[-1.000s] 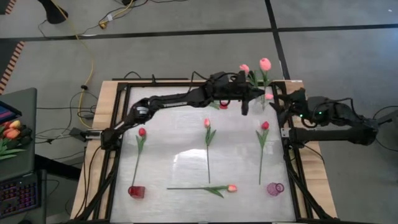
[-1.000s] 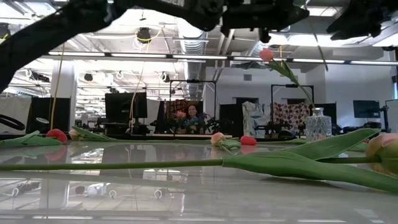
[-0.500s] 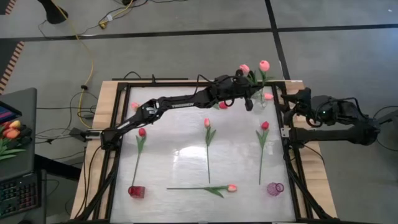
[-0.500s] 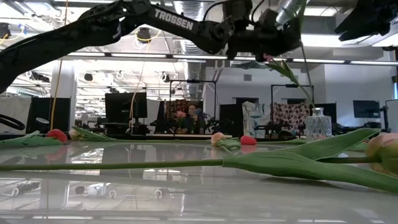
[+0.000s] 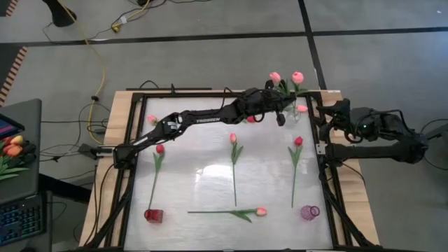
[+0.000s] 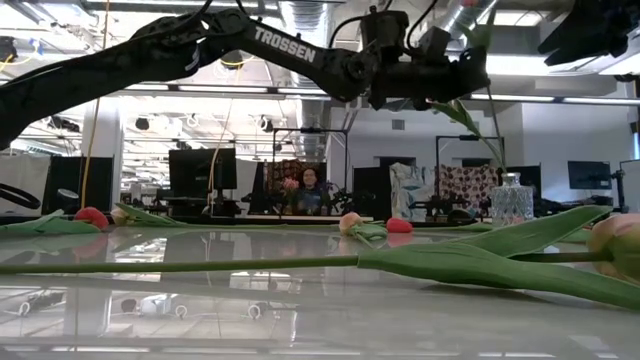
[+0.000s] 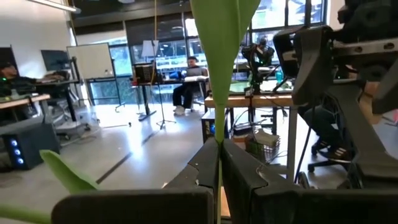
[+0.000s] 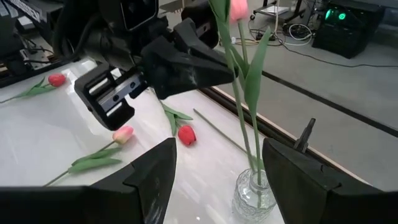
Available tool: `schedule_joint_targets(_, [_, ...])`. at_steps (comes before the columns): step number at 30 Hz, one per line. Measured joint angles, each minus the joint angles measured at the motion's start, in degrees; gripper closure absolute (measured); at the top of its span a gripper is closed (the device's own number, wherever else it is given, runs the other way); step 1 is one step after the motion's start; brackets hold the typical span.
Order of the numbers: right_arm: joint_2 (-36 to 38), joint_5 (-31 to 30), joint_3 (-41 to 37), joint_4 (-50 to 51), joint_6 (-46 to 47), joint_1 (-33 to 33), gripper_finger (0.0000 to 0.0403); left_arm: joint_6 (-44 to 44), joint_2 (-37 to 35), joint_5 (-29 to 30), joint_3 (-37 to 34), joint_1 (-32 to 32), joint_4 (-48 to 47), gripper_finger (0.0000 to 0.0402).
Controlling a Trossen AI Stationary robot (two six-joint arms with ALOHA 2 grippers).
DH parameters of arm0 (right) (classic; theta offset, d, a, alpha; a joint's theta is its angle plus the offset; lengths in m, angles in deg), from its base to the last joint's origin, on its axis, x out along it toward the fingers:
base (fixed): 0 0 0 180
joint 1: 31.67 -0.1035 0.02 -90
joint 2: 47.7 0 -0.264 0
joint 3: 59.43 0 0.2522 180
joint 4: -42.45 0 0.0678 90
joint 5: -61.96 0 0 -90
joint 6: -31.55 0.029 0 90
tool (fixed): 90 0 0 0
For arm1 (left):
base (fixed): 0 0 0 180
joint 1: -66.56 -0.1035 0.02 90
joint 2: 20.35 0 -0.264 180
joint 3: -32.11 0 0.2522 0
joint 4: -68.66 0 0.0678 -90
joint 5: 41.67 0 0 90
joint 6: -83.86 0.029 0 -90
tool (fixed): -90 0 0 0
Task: Sort flowers into vase by color
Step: Put the pink flower in the transparent vase
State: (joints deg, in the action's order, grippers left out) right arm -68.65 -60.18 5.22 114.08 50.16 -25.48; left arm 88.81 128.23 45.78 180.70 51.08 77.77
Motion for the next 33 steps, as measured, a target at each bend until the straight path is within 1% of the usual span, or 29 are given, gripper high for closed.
schedule_joint_targets(10, [0.0, 0.3, 0.0, 0.0, 1.0, 0.0, 0.0137, 0.1, 0.4, -0.1, 0.1, 0.0, 1.4, 0.0401])
schedule_joint_targets(14, [0.0, 0.3, 0.0, 0.0, 1.0, 0.0, 0.0137, -1.4, 1.2, -0.1, 0.0, -0.1, 0.7, 0.0401])
schedule_joint_targets(18, [0.0, 0.3, 0.0, 0.0, 1.0, 0.0, 0.0137, -2.7, 2.6, -0.1, 0.0, -0.2, 2.5, 0.0401])
schedule_joint_targets(21, [0.0, 0.4, 0.0, 0.0, 1.0, 0.0, 0.0137, -3.4, 2.7, 0.1, 0.0, -0.2, 0.8, 0.0401])
schedule_joint_targets(27, [0.0, 0.5, 0.0, 0.0, 0.9, 0.0, 0.0137, -1.6, 2.7, 0.3, 0.0, -0.6, -0.7, 0.0401])
schedule_joint_targets(33, [0.0, 0.5, 0.0, 0.0, 0.9, 0.0, 0.0137, -2.7, 2.6, 0.3, 0.0, -1.3, -7.2, 0.0401])
